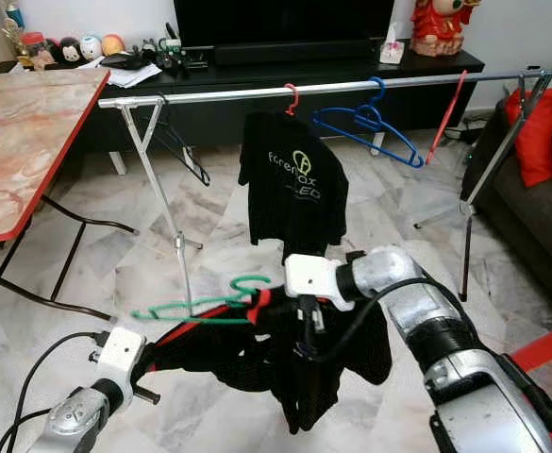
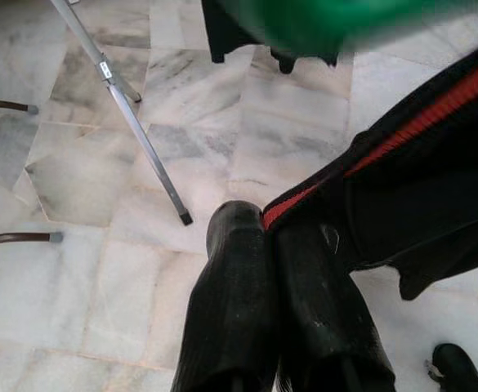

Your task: Hang hanger

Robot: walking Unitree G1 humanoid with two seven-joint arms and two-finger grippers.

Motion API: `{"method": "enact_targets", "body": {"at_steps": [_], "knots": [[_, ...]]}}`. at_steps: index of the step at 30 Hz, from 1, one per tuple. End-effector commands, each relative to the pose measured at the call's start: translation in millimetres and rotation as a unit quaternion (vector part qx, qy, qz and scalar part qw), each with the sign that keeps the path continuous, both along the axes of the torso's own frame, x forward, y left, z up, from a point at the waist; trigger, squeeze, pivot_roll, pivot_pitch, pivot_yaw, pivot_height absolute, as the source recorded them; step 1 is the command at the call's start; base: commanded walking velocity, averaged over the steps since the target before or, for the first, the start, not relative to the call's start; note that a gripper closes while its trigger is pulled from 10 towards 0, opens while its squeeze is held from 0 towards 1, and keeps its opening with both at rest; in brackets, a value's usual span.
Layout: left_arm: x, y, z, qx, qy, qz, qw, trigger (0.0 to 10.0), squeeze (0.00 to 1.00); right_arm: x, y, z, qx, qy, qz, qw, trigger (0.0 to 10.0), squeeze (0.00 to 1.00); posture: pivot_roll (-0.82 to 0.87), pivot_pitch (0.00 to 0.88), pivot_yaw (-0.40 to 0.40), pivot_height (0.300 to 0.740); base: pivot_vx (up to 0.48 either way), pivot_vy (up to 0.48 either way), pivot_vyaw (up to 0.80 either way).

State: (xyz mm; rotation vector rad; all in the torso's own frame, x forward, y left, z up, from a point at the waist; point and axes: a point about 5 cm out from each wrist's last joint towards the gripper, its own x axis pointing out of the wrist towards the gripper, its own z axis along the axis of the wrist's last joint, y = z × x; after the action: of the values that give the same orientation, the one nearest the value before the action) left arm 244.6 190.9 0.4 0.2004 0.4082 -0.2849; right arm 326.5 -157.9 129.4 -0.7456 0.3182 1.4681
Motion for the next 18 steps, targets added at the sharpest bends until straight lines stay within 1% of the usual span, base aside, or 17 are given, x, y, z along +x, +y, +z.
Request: {"method": "enact_targets", "body": {"at_steps": [1,3,5,6,10,13,14,15,16,18], "knots": [[-13.6,22.3,-13,0.024,0.042,0.047,0.998,0.0,0.0,0.5,-19.3,7,-0.015,0.001,-0.01,1.0,0.0,0.0,-0.09,0.019,0.046,0.74,0.0,0.0,0.0],[-14.2,21.6,-14,0.023,0.042,0.045,0.998,0.0,0.0,0.3,-23.5,4,-0.029,0.002,-0.014,0.999,0.0,0.0,-0.09,0.016,0.046,0.74,0.0,0.0,0.0],[-14.7,20.7,-15,0.025,0.042,0.046,0.998,0.0,0.0,-0.5,-28.6,1,-0.058,-0.003,-0.012,0.998,0.0,0.0,-0.09,0.012,0.045,0.74,0.0,0.0,0.0],[-14.7,20.7,-15,0.025,0.042,0.046,0.998,0.0,0.0,-0.5,-28.6,1,-0.058,-0.003,-0.012,0.998,0.0,0.0,-0.09,0.012,0.045,0.74,0.0,0.0,0.0],[-15.5,20.0,-16,0.029,0.044,0.042,0.998,0.0,0.0,0.9,-41.4,-8,-0.156,-0.044,-0.009,0.987,0.0,0.0,-0.09,0.007,0.049,0.74,0.0,0.0,0.0],[-15.5,19.8,-16,0.029,0.044,0.04,0.998,0.0,0.0,1.5,-41.8,-7,-0.161,-0.047,-0.01,0.986,0.0,0.0,-0.09,0.007,0.049,0.74,0.0,0.0,0.0],[-15.1,19.6,-16,0.03,0.044,0.037,0.998,0.0,0.0,3.0,-42.3,-8,-0.187,-0.064,-0.006,0.98,0.0,0.0,-0.09,0.01,0.048,0.74,0.0,0.0,0.0],[-15.1,19.6,-16,0.03,0.044,0.037,0.998,0.0,0.0,3.0,-42.3,-8,-0.187,-0.064,-0.006,0.98,0.0,0.0,-0.09,0.01,0.048,0.74,0.0,0.0,0.0],[-15.0,19.7,-15,0.03,0.043,0.037,0.998,0.0,0.0,3.9,-42.4,-9,-0.199,-0.076,-0.005,0.977,0.0,0.0,-0.09,0.01,0.048,0.74,0.0,0.0,0.0],[-14.5,19.8,-15,0.03,0.042,0.037,0.998,0.0,0.0,4.6,-40.0,-10,-0.198,-0.085,-0.006,0.976,0.0,0.0,-0.09,0.017,0.048,0.74,0.0,0.0,0.0]]}}
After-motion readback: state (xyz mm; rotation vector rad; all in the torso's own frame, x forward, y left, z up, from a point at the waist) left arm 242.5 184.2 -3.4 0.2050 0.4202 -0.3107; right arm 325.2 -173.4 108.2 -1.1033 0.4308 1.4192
